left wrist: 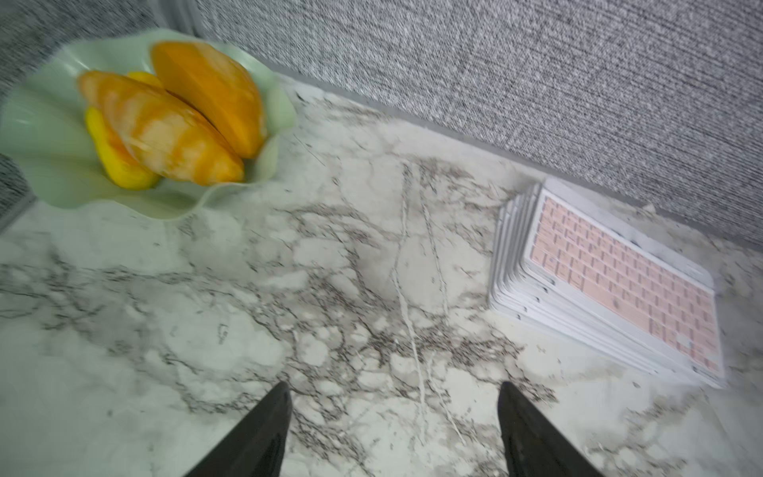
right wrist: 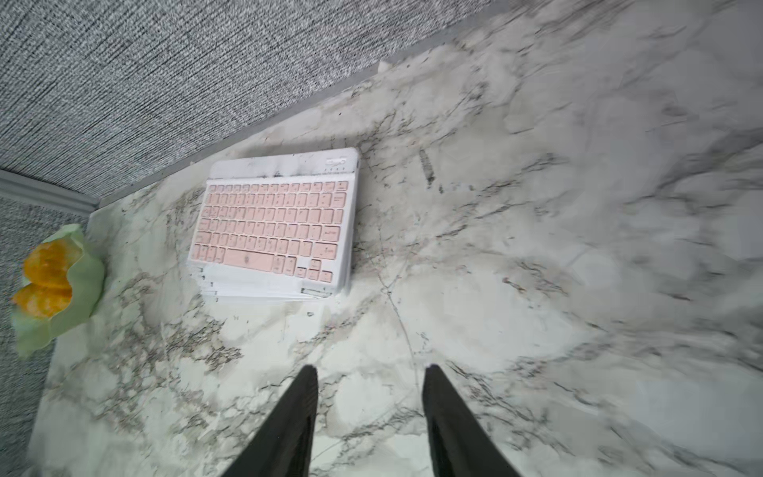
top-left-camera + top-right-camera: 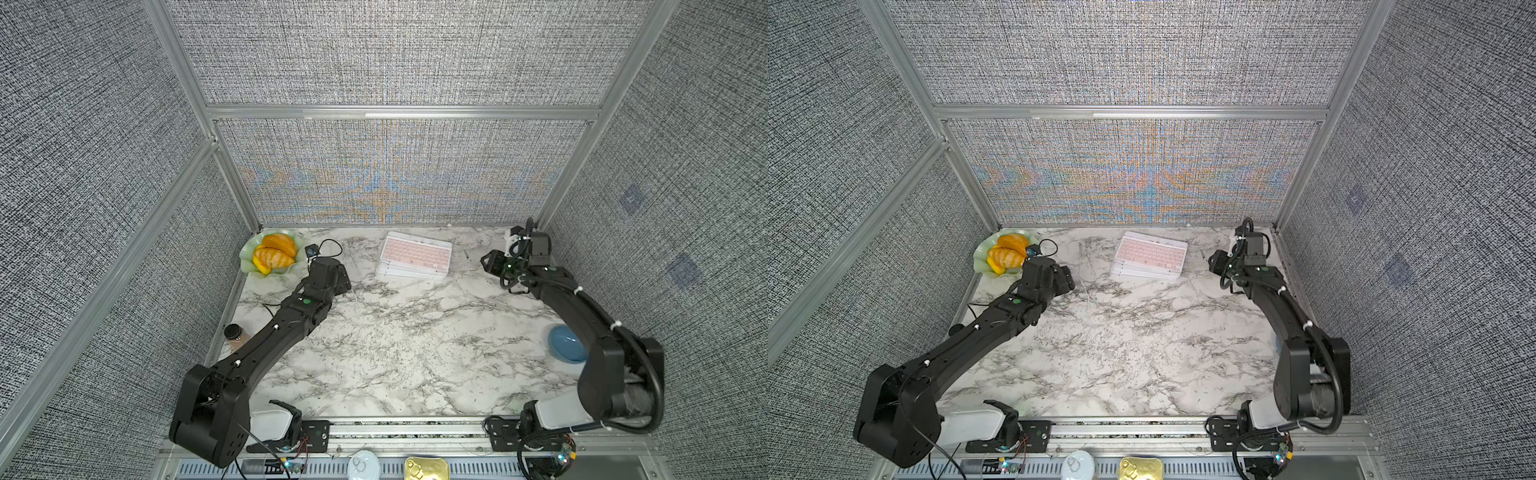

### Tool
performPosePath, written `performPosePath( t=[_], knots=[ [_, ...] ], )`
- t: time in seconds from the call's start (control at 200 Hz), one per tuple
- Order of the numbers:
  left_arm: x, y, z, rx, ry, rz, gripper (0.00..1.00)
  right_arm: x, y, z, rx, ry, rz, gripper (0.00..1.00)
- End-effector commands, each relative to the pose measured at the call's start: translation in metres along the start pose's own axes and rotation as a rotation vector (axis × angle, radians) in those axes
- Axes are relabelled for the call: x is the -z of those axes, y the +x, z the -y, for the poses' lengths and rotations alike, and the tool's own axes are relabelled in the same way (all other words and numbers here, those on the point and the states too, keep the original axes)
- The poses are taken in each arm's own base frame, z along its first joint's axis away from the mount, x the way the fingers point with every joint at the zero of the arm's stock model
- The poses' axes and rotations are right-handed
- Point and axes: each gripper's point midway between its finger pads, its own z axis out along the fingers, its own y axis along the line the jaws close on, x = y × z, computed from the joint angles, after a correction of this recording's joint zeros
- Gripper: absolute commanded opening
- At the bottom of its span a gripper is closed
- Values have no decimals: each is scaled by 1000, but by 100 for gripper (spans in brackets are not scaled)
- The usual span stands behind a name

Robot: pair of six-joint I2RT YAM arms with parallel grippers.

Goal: Stack the numeric keypads
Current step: Place the numeric keypad at the numeric keypad, then reset both arms

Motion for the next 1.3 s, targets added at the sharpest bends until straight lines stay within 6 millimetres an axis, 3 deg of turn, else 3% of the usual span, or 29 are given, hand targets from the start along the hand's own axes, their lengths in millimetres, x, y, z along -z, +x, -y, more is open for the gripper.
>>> performPosePath(
  t=[0.0, 0.15, 0.345, 0.44, 0.62, 0.83, 1.026, 1.146, 1.296],
  knots=[
    [5, -25, -26, -27, -137, 160, 82, 20, -12, 29, 48, 147, 173, 48],
    [5, -23, -48, -37, -239, 218, 99, 34, 12, 50, 85, 206, 226, 61],
    [8, -26, -71, -80, -376, 294, 99, 38, 28, 82, 114, 345, 263, 88],
    [20, -31, -88, -86, -462, 384, 99, 39, 29, 98, 135, 427, 302, 96],
    [36, -32, -102, -160, -462, 545, 99, 38, 28, 114, 165, 483, 446, 99],
    [27, -20, -110, -268, -456, 595, 99, 42, 33, 122, 211, 495, 607, 99],
    [27, -24, -119, -318, -518, 644, 99, 29, 43, 121, 237, 454, 594, 99],
    [15, -6, -110, -353, -392, 571, 99, 27, 48, 125, 231, 447, 604, 99],
    [18, 5, -120, -307, -339, 587, 99, 20, 53, 123, 248, 414, 590, 99]
  ],
)
